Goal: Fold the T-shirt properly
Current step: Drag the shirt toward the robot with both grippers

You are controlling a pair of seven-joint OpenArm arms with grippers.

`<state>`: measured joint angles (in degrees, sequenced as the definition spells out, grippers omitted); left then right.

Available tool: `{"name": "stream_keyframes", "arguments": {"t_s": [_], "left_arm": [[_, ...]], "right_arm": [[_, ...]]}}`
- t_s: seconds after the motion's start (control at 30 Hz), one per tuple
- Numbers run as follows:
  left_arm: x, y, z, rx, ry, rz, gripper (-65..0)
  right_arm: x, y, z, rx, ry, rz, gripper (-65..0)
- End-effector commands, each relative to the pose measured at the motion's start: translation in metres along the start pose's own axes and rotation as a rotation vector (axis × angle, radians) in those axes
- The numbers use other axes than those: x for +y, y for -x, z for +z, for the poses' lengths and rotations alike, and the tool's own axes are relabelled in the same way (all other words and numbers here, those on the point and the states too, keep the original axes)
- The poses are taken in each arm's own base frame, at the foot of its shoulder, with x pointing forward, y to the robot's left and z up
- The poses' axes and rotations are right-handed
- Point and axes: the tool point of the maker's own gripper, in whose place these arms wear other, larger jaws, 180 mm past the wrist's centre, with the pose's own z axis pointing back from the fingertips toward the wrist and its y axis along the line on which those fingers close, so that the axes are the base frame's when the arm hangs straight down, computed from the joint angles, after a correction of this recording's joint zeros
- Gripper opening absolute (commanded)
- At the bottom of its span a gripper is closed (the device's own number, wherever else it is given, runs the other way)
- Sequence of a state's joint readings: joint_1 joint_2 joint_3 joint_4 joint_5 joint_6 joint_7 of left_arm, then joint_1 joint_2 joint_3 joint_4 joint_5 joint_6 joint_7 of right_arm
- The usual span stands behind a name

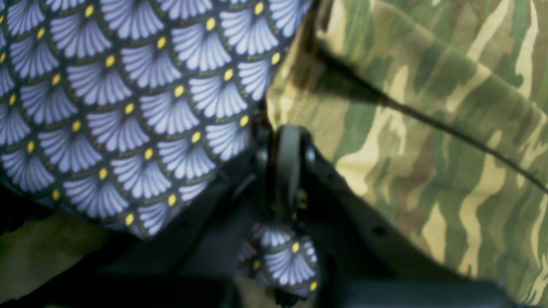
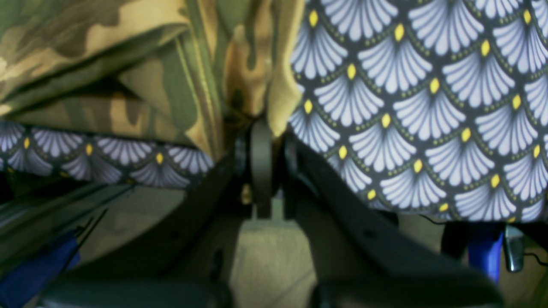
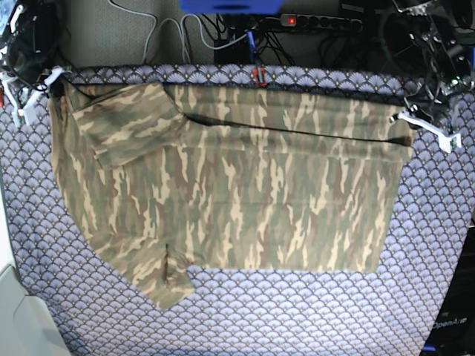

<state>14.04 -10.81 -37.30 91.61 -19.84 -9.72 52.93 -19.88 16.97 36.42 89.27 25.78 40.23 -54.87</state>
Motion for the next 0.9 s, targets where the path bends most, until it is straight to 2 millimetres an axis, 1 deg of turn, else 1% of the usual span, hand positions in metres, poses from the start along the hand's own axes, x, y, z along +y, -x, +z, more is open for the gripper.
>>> {"name": "stream_keyframes", "arguments": {"t_s": [0.0,0.07,0.27,0.43,0.5,0.53,0.57,0.63,0.7,0.77,0.8,0.87], "left_arm": [[0.008,-0.016,0.005,-0.047,-0.026,-0.021,-64.4],[0.005,-0.014,0.005,-0.039,-0.006,-0.048,-64.4],[-0.002,-0.009,0.003,-0.029,0.029,-0.090,-64.4],[-0.004,-0.014,0.002,-0.040,0.036,-0.086,-64.1],[-0.004,-0.014,0.002,-0.041,0.036,-0.086,-63.9],[-0.003,-0.015,0.002,-0.038,0.034,-0.088,-62.7],[-0.003,-0.015,0.003,-0.038,0.034,-0.089,-60.1],[-0.003,-0.014,0.003,-0.033,0.034,-0.089,-50.3],[-0.003,-0.014,0.003,-0.033,0.034,-0.089,-36.3],[-0.003,-0.014,0.003,-0.034,0.035,-0.092,-24.6],[-0.004,-0.015,0.004,-0.037,0.036,-0.092,-19.9],[-0.003,-0.015,0.004,-0.037,0.034,-0.094,-13.4]], "right_arm": [[-0.011,-0.008,0.007,-0.015,0.037,0.021,-65.0],[-0.011,-0.003,0.008,-0.004,0.036,0.021,-65.0],[-0.011,-0.001,0.008,0.001,0.036,0.018,-65.0],[-0.009,0.000,0.005,0.005,0.030,0.010,-64.9],[-0.007,0.000,0.004,0.003,0.026,0.005,-61.0],[-0.007,0.000,0.004,0.003,0.026,0.005,-58.3],[-0.007,0.000,0.004,0.005,0.026,0.005,-54.7],[-0.007,0.002,0.005,0.008,0.026,0.005,-47.3],[-0.007,0.002,0.005,0.010,0.026,0.005,-39.4],[-0.008,0.004,0.005,0.013,0.027,0.006,-32.8],[-0.009,0.004,0.006,0.014,0.030,0.007,-30.2],[-0.019,0.005,0.012,0.004,0.057,-0.015,-27.5]]}}
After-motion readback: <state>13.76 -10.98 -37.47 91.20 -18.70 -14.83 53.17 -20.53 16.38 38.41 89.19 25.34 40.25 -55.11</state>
